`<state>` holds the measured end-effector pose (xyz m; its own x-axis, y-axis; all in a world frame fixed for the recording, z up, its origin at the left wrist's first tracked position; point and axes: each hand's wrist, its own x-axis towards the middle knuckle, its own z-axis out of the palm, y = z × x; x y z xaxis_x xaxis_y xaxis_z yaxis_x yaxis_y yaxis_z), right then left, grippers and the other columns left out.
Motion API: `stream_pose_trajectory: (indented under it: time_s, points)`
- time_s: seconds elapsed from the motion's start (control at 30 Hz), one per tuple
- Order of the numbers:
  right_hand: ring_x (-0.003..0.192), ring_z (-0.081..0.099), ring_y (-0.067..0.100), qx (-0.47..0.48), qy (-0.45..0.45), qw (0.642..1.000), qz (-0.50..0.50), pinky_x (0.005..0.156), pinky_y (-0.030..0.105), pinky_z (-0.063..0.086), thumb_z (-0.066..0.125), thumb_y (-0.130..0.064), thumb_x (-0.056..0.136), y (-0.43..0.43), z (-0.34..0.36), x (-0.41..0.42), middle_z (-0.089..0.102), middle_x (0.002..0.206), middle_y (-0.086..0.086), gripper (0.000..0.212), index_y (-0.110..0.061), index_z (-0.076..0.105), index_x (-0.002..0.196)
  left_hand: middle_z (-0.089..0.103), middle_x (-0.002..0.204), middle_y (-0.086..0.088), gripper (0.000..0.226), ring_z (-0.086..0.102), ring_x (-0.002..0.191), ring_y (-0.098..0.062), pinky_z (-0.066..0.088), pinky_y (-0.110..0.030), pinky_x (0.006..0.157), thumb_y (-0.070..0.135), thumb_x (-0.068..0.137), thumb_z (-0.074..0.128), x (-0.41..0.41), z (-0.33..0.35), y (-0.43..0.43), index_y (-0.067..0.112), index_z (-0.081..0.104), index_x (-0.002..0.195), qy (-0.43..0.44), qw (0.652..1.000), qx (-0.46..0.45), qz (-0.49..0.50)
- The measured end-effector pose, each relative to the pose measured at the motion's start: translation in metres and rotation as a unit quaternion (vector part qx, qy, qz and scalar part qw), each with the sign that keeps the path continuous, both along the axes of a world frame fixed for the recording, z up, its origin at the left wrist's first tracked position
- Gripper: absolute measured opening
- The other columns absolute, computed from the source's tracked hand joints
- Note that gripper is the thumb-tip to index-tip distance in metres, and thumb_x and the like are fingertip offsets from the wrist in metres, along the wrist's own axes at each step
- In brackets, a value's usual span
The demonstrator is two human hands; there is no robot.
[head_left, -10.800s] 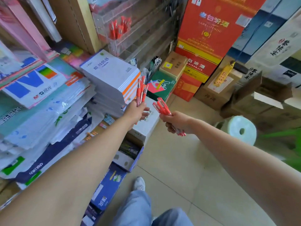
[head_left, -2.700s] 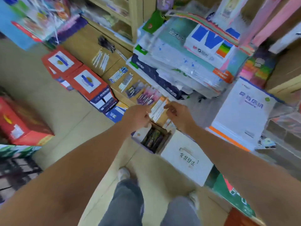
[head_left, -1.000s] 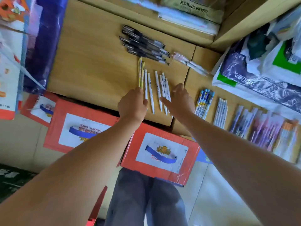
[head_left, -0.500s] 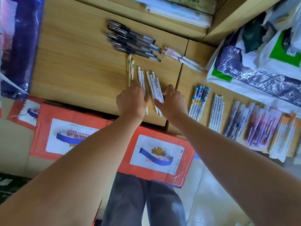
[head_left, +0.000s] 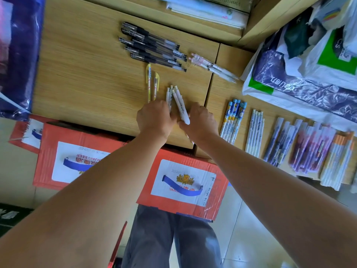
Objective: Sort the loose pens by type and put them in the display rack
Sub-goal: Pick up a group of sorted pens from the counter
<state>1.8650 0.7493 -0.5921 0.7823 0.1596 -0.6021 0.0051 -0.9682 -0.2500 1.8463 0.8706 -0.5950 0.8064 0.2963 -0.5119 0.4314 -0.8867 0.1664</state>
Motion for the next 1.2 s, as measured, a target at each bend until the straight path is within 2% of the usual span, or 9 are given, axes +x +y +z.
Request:
stream_pose_trajectory:
  time_s: [0.2,0.37,0.47,0.67,0.77,0.87,0.97,1.07,1.2]
  points:
    - [0.081,0.052,0.024,0.049,0.006,0.998,-0.025,0.063,0.032,0.037,0.065,-0.027,0.087,-0.007,0.000,-0.003,0.056,0.097,0.007,0.036,-0.008,0.048,0.113,0.040,0.059,0.002,0.031,0.048,0.064,-0.021,0.033,-0.029,0.056,0.038,0.084,0.064,0.001,0.000,-0.001,0.015,0.048,0.070,0.000,0.999,0.018,-0.027]
    - [0.076,0.047,0.022,0.044,0.006,0.999,-0.015,0.062,0.032,0.036,0.053,-0.024,0.093,-0.006,-0.002,-0.003,0.046,0.090,0.004,0.028,-0.006,0.045,0.113,0.051,0.067,-0.002,0.025,0.050,0.064,-0.022,0.036,-0.029,0.054,0.034,0.085,0.064,0.004,0.001,-0.001,0.013,0.053,0.077,-0.002,0.996,0.048,-0.069]
    - [0.075,0.047,0.022,0.070,0.022,0.997,-0.024,0.061,0.032,0.036,0.048,-0.021,0.095,-0.011,-0.003,-0.001,0.047,0.088,0.005,0.022,-0.005,0.045,0.110,0.055,0.075,-0.005,0.022,0.054,0.070,-0.024,0.037,-0.031,0.058,0.028,0.093,0.055,0.003,0.001,-0.001,0.007,0.061,0.094,0.001,0.995,0.057,-0.078]
    - [0.057,0.044,0.016,0.191,0.091,0.975,-0.067,0.051,0.029,0.034,0.042,-0.021,0.100,-0.035,0.001,0.004,0.045,0.067,0.000,0.015,-0.009,0.037,0.092,0.064,0.095,-0.015,0.033,0.060,0.089,-0.035,0.037,-0.035,0.064,0.026,0.101,0.031,-0.001,0.005,-0.008,0.004,0.052,0.114,0.014,1.000,0.003,0.014]
    - [0.056,0.043,0.014,0.226,0.122,0.961,-0.107,0.050,0.027,0.036,0.040,-0.020,0.101,-0.049,0.011,0.003,0.047,0.067,0.001,0.017,-0.006,0.038,0.092,0.061,0.079,-0.008,0.035,0.058,0.073,-0.029,0.038,-0.033,0.062,0.028,0.102,0.026,0.000,0.017,-0.015,0.007,0.053,0.108,0.001,1.000,-0.008,-0.019]
    - [0.053,0.045,0.012,0.245,0.140,0.951,-0.124,0.046,0.023,0.034,0.039,-0.022,0.102,-0.061,0.025,-0.004,0.056,0.068,0.003,0.018,-0.006,0.041,0.094,0.067,0.076,-0.007,0.036,0.066,0.073,-0.028,0.050,-0.038,0.070,0.029,0.100,0.024,-0.002,0.026,-0.027,0.008,0.053,0.102,-0.007,0.998,-0.065,-0.019]
    - [0.056,0.047,0.018,0.258,0.148,0.947,-0.123,0.052,0.028,0.036,0.039,-0.026,0.102,-0.074,0.040,-0.013,0.062,0.077,0.015,0.023,-0.004,0.045,0.097,0.070,0.083,-0.015,0.031,0.063,0.078,-0.033,0.049,-0.043,0.077,0.026,0.100,0.031,-0.004,0.040,-0.044,0.004,0.053,0.100,0.000,0.983,-0.181,0.038]
    - [0.055,0.046,0.016,0.268,0.154,0.943,-0.124,0.053,0.028,0.037,0.038,-0.030,0.102,-0.090,0.065,-0.025,0.062,0.075,0.012,0.026,-0.006,0.045,0.097,0.064,0.093,-0.020,0.030,0.059,0.078,-0.034,0.051,-0.047,0.075,0.020,0.100,0.035,-0.006,0.066,-0.063,-0.002,0.055,0.105,-0.025,0.952,-0.269,0.141]
    - [0.057,0.046,0.017,0.288,0.165,0.935,-0.125,0.054,0.029,0.038,0.039,-0.032,0.102,-0.116,0.101,-0.043,0.060,0.078,0.019,0.031,-0.002,0.045,0.101,0.061,0.102,-0.028,0.030,0.052,0.069,-0.033,0.043,-0.038,0.065,0.020,0.099,0.040,-0.012,0.110,-0.087,0.001,0.062,0.106,-0.026,0.918,-0.330,0.217]
